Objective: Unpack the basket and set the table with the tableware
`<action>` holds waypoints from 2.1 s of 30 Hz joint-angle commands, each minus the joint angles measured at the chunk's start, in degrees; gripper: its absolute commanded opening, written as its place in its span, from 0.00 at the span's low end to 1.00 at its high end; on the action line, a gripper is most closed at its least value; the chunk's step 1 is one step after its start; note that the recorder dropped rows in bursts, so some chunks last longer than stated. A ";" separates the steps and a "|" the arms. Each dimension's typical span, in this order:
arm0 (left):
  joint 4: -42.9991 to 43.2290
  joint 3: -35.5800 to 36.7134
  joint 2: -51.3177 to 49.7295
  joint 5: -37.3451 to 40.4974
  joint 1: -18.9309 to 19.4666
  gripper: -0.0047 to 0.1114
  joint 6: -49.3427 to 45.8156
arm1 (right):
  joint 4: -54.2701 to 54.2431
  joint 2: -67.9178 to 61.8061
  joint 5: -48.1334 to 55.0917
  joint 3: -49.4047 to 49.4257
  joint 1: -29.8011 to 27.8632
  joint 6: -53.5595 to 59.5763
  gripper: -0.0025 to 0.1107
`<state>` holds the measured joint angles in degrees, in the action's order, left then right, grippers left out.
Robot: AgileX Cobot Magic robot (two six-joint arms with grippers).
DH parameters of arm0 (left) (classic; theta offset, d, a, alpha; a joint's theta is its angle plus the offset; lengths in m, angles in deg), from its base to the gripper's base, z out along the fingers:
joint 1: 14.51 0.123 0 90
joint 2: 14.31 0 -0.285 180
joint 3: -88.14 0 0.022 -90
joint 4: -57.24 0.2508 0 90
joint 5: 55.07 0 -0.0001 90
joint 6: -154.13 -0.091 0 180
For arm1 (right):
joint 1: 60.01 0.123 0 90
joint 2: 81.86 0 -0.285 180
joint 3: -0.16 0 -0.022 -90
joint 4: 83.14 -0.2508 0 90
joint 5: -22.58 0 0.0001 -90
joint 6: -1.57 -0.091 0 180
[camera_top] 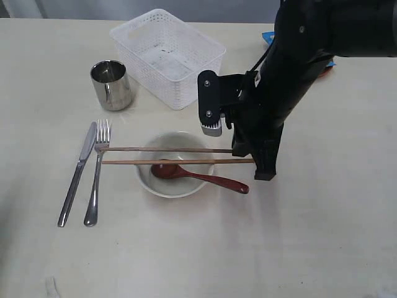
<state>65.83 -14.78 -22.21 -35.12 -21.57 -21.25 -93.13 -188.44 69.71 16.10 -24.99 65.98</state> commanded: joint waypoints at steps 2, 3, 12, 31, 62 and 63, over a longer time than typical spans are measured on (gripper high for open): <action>-0.25 0.13 0.11 -0.03 -0.29 0.04 0.13 | 1.61 0.55 0.23 0.05 -0.06 -1.72 0.02; -0.25 0.13 0.11 -0.03 -0.29 0.04 0.13 | 1.61 0.55 0.23 0.05 -0.06 -1.72 0.02; -0.25 0.13 0.11 -0.03 -0.29 0.04 0.13 | 1.14 0.55 0.51 0.05 0.59 -1.66 0.02; -0.25 0.13 0.11 -0.03 -0.29 0.04 0.13 | 1.10 1.14 -0.80 0.05 0.78 -2.29 0.29; -0.25 0.13 0.11 -0.03 -0.29 0.04 0.13 | 19.36 4.59 -10.23 0.05 -0.26 -21.20 0.29; -0.25 0.13 0.11 -0.03 -0.29 0.04 0.13 | 19.63 4.59 -10.88 0.05 -0.98 -22.61 0.29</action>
<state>65.83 -14.78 -22.21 -35.12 -21.57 -21.25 -76.60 -184.23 60.27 16.10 -24.54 47.39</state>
